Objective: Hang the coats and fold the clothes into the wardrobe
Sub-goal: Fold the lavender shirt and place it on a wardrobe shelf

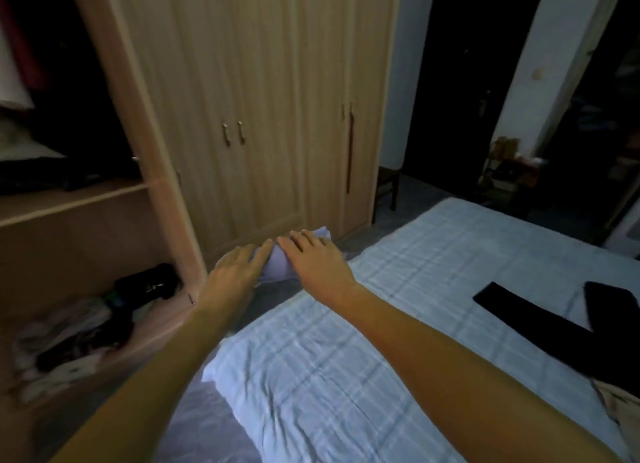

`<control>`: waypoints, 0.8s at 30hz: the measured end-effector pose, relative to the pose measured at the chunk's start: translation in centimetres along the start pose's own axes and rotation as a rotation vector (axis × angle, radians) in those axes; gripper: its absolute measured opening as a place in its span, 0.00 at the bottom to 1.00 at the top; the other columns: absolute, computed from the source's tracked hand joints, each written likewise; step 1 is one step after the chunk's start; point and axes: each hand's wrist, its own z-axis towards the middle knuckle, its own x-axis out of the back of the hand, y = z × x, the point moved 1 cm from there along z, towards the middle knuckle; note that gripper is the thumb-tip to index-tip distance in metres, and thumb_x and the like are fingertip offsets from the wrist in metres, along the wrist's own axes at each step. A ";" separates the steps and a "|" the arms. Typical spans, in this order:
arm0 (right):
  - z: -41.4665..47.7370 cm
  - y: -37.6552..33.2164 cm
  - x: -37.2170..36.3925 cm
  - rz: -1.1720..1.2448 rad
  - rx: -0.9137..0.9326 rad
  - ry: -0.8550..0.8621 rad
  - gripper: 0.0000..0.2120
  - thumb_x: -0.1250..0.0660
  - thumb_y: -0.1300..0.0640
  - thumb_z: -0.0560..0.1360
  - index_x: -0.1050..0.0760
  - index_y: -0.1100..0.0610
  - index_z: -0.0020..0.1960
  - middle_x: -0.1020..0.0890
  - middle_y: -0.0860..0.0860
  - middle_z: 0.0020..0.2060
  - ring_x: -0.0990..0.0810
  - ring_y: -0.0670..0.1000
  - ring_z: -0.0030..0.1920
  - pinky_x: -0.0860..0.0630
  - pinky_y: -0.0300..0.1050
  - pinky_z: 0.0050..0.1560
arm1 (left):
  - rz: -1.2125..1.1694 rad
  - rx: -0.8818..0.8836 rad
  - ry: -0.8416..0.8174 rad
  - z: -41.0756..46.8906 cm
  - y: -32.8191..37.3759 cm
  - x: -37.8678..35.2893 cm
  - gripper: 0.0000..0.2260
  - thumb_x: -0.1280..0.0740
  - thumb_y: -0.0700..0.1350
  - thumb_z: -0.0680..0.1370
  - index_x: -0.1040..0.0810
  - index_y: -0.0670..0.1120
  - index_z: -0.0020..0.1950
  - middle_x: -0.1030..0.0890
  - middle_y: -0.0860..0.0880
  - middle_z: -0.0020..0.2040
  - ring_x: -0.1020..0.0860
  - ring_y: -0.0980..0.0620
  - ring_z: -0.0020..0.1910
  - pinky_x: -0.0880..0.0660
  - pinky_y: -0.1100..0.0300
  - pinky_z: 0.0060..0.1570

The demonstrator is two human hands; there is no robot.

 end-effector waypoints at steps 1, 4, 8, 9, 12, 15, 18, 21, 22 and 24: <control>0.8 -0.2 0.0 0.017 0.046 0.005 0.32 0.24 0.64 0.60 0.28 0.62 0.63 0.21 0.62 0.55 0.21 0.63 0.54 0.22 0.58 0.48 | 0.039 0.029 0.005 -0.3 -0.2 0.7 0.35 0.24 0.35 0.64 0.34 0.42 0.68 0.21 0.37 0.54 0.20 0.37 0.47 0.21 0.49 0.44; 3.1 -1.3 -0.1 0.086 0.176 0.054 0.33 0.22 0.63 0.57 0.27 0.61 0.61 0.20 0.61 0.53 0.20 0.62 0.51 0.21 0.56 0.44 | 0.132 0.112 0.012 -1.5 -0.8 3.0 0.33 0.26 0.34 0.64 0.34 0.42 0.66 0.20 0.38 0.51 0.20 0.38 0.43 0.21 0.50 0.39; 6.2 -5.3 -0.1 0.176 0.322 0.119 0.32 0.22 0.63 0.55 0.24 0.61 0.59 0.19 0.59 0.51 0.19 0.60 0.49 0.20 0.54 0.42 | 0.268 0.220 -0.010 -4.4 -3.4 6.6 0.36 0.22 0.35 0.59 0.34 0.42 0.64 0.20 0.39 0.47 0.20 0.38 0.40 0.21 0.49 0.37; 7.0 -6.7 -0.1 0.203 0.354 0.122 0.34 0.21 0.63 0.54 0.24 0.62 0.60 0.19 0.59 0.51 0.19 0.61 0.49 0.20 0.54 0.42 | 0.301 0.243 -0.014 -5.2 -4.2 7.7 0.36 0.23 0.35 0.59 0.34 0.42 0.64 0.20 0.39 0.45 0.20 0.38 0.39 0.21 0.49 0.36; 10.0 -11.0 -0.4 0.276 0.443 0.143 0.39 0.19 0.62 0.52 0.26 0.62 0.62 0.20 0.59 0.52 0.19 0.61 0.50 0.20 0.55 0.44 | 0.382 0.305 -0.040 -7.7 -7.3 10.5 0.38 0.23 0.35 0.58 0.35 0.42 0.65 0.20 0.39 0.46 0.21 0.38 0.39 0.21 0.49 0.36; 13.0 -15.4 -0.5 0.317 0.502 0.195 0.32 0.22 0.62 0.60 0.26 0.63 0.62 0.20 0.60 0.54 0.19 0.61 0.52 0.20 0.55 0.45 | 0.445 0.368 -0.043 -10.1 -11.3 12.3 0.38 0.21 0.38 0.60 0.36 0.43 0.65 0.20 0.40 0.47 0.20 0.40 0.40 0.20 0.49 0.37; 16.1 -19.7 -1.3 0.340 0.545 0.228 0.32 0.22 0.61 0.62 0.27 0.63 0.64 0.20 0.61 0.56 0.20 0.62 0.54 0.20 0.58 0.48 | 0.474 0.407 -0.047 -12.2 -16.1 13.2 0.40 0.20 0.40 0.60 0.37 0.43 0.67 0.21 0.40 0.49 0.20 0.40 0.42 0.20 0.48 0.40; 19.4 -23.9 -2.9 0.335 0.566 0.245 0.34 0.20 0.60 0.59 0.26 0.63 0.63 0.20 0.60 0.56 0.20 0.61 0.54 0.20 0.57 0.49 | 0.490 0.424 -0.040 -14.4 -21.1 13.5 0.40 0.20 0.42 0.60 0.36 0.43 0.67 0.21 0.41 0.51 0.20 0.41 0.43 0.20 0.49 0.41; 20.5 -25.3 -3.5 0.332 0.576 0.249 0.34 0.19 0.60 0.58 0.26 0.63 0.62 0.20 0.60 0.55 0.19 0.61 0.53 0.20 0.56 0.48 | 0.481 0.434 -0.033 -15.1 -22.7 13.6 0.40 0.20 0.42 0.60 0.36 0.43 0.67 0.20 0.41 0.51 0.20 0.41 0.43 0.20 0.49 0.40; 22.9 -28.0 -4.6 0.320 0.591 0.245 0.35 0.19 0.60 0.57 0.26 0.63 0.62 0.20 0.60 0.55 0.19 0.61 0.53 0.20 0.56 0.47 | 0.453 0.448 -0.016 -16.1 -25.9 13.9 0.40 0.20 0.42 0.59 0.35 0.43 0.66 0.20 0.42 0.51 0.19 0.41 0.43 0.20 0.50 0.40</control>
